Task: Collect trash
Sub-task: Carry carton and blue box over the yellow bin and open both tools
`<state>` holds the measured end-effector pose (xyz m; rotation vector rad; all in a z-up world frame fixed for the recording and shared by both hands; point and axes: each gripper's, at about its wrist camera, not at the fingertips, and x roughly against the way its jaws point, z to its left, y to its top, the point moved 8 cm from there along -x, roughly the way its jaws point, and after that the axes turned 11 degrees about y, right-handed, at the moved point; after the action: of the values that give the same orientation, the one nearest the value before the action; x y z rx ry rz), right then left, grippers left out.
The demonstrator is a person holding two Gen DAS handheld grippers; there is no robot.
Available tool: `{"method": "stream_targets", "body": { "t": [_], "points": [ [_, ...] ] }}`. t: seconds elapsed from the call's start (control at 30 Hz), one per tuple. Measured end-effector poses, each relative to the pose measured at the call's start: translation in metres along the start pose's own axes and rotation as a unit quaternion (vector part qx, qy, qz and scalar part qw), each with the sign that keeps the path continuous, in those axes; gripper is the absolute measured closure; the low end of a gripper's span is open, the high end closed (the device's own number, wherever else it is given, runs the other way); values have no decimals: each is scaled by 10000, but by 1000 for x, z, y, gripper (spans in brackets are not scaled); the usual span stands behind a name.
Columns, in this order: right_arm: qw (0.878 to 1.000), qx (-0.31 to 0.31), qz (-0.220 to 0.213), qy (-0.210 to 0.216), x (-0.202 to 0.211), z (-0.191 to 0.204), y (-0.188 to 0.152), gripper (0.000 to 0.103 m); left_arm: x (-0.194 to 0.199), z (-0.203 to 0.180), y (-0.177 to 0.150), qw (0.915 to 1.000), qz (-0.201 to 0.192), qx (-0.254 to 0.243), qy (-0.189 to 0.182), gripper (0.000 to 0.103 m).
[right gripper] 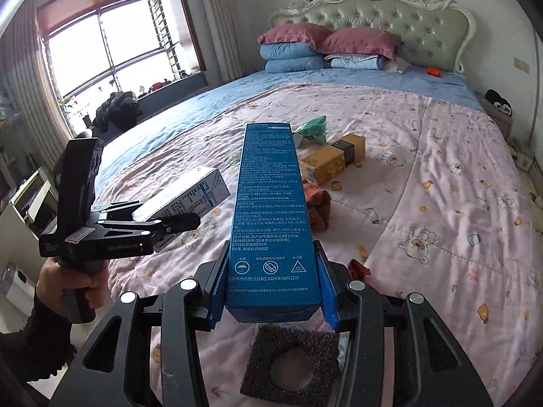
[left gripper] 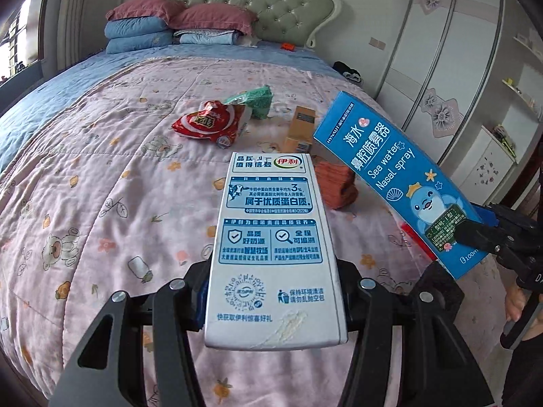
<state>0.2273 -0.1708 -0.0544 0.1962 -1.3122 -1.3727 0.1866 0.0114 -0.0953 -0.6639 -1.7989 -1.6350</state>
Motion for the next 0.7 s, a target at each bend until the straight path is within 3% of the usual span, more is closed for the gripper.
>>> {"method": "stream_targets", "body": {
  "t": [0.33,0.7],
  "points": [
    [9920,-659,-749,-774,116,-66,-43,59,3,-148,7,9926,46,-919,-792,49],
    [9676,-1526,-1290,-1542,233,-144,-125,59,-9,-312,-20,9714,330,-1774,-1541,49]
  ]
}}
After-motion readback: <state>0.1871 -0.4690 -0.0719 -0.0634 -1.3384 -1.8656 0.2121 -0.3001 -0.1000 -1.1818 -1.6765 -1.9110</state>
